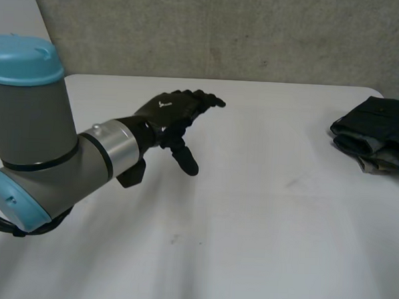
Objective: Fold the laundry.
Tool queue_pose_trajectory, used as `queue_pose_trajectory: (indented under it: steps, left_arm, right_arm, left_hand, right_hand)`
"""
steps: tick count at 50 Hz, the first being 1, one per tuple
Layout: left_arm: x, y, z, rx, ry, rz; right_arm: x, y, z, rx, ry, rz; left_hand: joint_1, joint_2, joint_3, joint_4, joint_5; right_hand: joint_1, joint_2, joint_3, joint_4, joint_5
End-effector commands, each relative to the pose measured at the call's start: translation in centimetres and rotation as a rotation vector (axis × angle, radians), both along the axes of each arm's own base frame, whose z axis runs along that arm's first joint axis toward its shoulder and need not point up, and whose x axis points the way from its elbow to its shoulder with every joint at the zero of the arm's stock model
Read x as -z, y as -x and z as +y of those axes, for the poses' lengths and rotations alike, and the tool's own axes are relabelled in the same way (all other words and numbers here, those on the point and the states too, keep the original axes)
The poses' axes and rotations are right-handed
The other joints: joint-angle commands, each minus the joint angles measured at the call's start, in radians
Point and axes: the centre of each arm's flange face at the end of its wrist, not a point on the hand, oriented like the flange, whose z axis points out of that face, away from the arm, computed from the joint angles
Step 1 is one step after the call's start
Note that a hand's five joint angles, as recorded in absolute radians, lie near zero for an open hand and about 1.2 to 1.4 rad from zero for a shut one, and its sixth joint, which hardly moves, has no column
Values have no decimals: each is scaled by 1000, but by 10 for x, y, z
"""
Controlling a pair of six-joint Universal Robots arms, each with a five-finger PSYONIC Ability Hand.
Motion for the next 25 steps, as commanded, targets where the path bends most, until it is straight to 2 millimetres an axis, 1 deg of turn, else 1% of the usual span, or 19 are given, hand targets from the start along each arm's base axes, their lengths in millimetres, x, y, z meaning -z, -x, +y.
queue_pose_trajectory:
  steps: [1,3,4,6,7,8,9,10,11,12,13,16,18,20,25]
  left_arm:
    - [-40,-21,-7,-142,100,55]
    - [-48,-29,-9,-188,122,65]
    - [-54,-36,-11,-231,136,71]
    - [-60,-50,-14,-302,147,73]
    - [-60,-52,-14,-308,147,73]
    - [-61,-55,-13,-319,146,71]
    - [-61,-59,-12,-333,147,70]
    - [-59,-63,-9,-339,139,62]
    - [-57,-65,-8,-343,135,60]
    - [-54,-67,-7,-348,128,52]
    - [-53,-68,-6,-351,125,50]
    - [-48,-74,-6,-369,111,41]
    - [-48,-76,-7,-377,110,42]
    - [-47,-78,-8,-383,110,39]
    - [-47,-82,-11,-398,109,40]
  right_arm:
    - [-62,-70,46,65,81,-228]
    - [-67,-84,60,59,82,-259]
    - [-70,-102,80,42,77,-290]
    - [-66,-124,101,10,58,-302]
    - [-64,-134,109,-9,51,-304]
    - [-58,-151,122,-47,35,-312]
    - [-55,-161,129,-69,30,-315]
    - [-49,-181,143,-105,22,-316]
    - [-47,-186,148,-114,18,-317]
    - [-41,-199,159,-116,10,-318]
    - [-37,-206,165,-110,5,-317]
    - [-27,-213,174,-80,-10,-301]
    - [-25,-214,174,-71,-13,-287]
    - [-16,-217,173,-72,-35,-261]
    - [-13,-220,174,-79,-37,-247]
  left_hand:
    - [4,-14,-15,-18,-40]
    - [4,-14,-15,-18,-40]
    - [4,-14,-15,-18,-40]
    - [4,-14,-15,-18,-40]
    - [4,-14,-15,-18,-40]
    - [4,-14,-15,-18,-40]
    - [4,-14,-15,-18,-40]
    - [4,-14,-15,-18,-40]
    - [4,-14,-15,-18,-40]
    - [4,-14,-15,-18,-40]
    - [1,-16,-18,-21,-43]
    - [-4,-22,-24,-27,-49]
    - [-4,-22,-24,-27,-49]
    - [-4,-22,-24,-27,-49]
    - [-7,-25,-27,-30,-52]
  right_hand:
    - [-30,-45,-45,-61,-72]
    - [-30,-45,-45,-61,-72]
    - [-30,-45,-45,-61,-72]
    - [-30,-45,-45,-61,-72]
    - [-30,-45,-45,-61,-72]
    - [-30,-45,-45,-61,-72]
    - [-30,-45,-45,-61,-72]
    - [-30,-45,-45,-61,-72]
    - [-30,-45,-45,-61,-72]
    - [-30,-45,-45,-61,-72]
    - [-30,-45,-45,-61,-72]
    - [-30,-45,-45,-61,-72]
    - [-30,-45,-45,-61,-72]
    - [-30,-45,-45,-61,-72]
    - [-30,-45,-45,-61,-72]
